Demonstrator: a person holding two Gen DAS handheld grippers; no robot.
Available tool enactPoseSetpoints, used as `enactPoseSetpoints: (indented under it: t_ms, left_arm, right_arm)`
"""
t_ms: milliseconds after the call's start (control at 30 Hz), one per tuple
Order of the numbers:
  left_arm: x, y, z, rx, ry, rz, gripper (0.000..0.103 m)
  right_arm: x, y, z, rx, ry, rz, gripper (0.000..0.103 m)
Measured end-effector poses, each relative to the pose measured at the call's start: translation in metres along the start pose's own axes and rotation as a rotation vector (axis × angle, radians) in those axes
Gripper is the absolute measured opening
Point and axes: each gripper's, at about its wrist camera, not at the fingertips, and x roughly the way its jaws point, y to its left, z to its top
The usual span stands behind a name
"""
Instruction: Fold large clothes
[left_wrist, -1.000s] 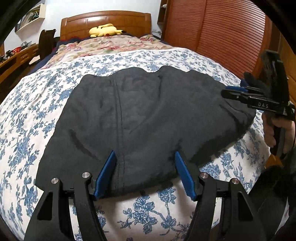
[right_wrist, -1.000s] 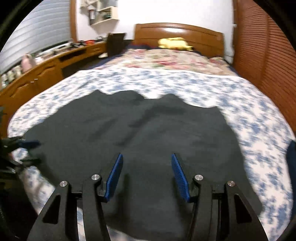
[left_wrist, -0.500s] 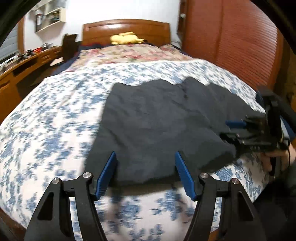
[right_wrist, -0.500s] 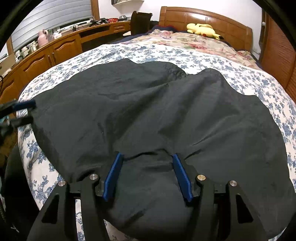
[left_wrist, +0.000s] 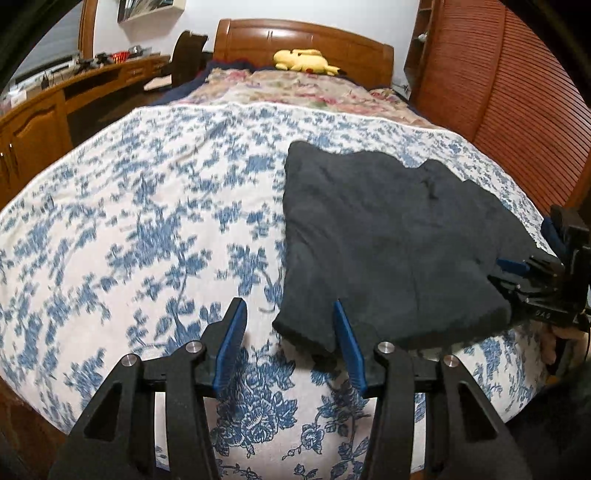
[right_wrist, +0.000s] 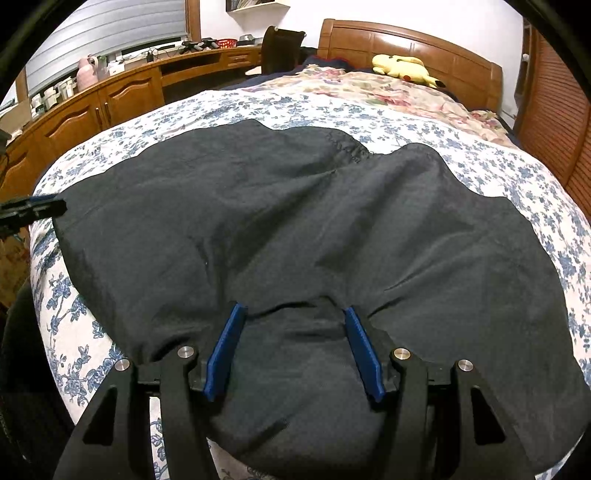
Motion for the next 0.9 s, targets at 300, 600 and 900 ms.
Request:
enactPoseSetpoints:
  t_ms: [300, 600, 900]
  left_arm:
    - [0.010, 0.000, -0.008, -0.021, 0.028, -0.019, 0.050]
    - [0.010, -0.004, -0.004, -0.057, 0.059, -0.085, 0.019]
    - [-0.050, -0.078, 0.048, 0.127, -0.114, -0.025, 0.008]
  right_arm:
    - [-0.001, 0.000, 0.000, -0.002, 0.000, 0.001, 0.060]
    - [0.000, 0.000, 0.000, -0.006, -0.005, -0.001, 0.060]
    - [-0.026, -0.020, -0.006, 0.049, -0.043, 0.026, 0.060]
